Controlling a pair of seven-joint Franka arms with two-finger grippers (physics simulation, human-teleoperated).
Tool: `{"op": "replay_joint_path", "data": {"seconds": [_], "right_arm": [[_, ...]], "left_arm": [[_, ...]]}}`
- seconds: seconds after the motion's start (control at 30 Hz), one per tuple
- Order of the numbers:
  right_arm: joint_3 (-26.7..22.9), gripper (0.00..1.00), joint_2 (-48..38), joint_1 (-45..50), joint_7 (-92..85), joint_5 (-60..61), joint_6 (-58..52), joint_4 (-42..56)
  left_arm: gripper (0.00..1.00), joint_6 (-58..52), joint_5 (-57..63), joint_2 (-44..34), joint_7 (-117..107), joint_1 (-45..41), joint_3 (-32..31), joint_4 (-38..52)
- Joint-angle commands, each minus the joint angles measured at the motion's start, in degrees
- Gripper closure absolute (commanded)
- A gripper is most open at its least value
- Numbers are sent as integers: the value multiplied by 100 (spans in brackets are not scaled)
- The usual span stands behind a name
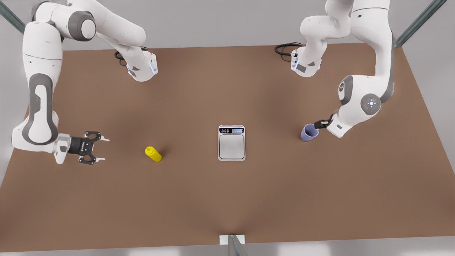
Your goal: Move cup to the weight, pick up sauce bottle, pour sauce
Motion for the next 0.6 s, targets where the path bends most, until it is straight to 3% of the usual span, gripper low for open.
{"op": "replay_joint_path", "data": {"seconds": [0.0, 0.43, 0.47, 0.5, 0.57], "right_arm": [[1, 0, 27, -26, -175, 47, -1, -32], [27, 0, 1117, 466, -1388, 944, 61, 21], [36, 0, 1152, 501, -1423, 988, 140, 21], [36, 0, 1161, 563, -1511, 1181, 149, 21], [45, 0, 1213, 729, -1564, 1427, 157, 30]], "left_arm": [[0, 24, 2, 13, -4, -18, -1, -31], [0, 1263, 28, 364, -13, -18, 69, -786], [7, 1307, 28, 364, -13, -18, 78, -786], [27, 1325, 28, 373, -30, -18, 78, -786], [33, 1360, 19, 443, -39, -9, 78, -786]]}}
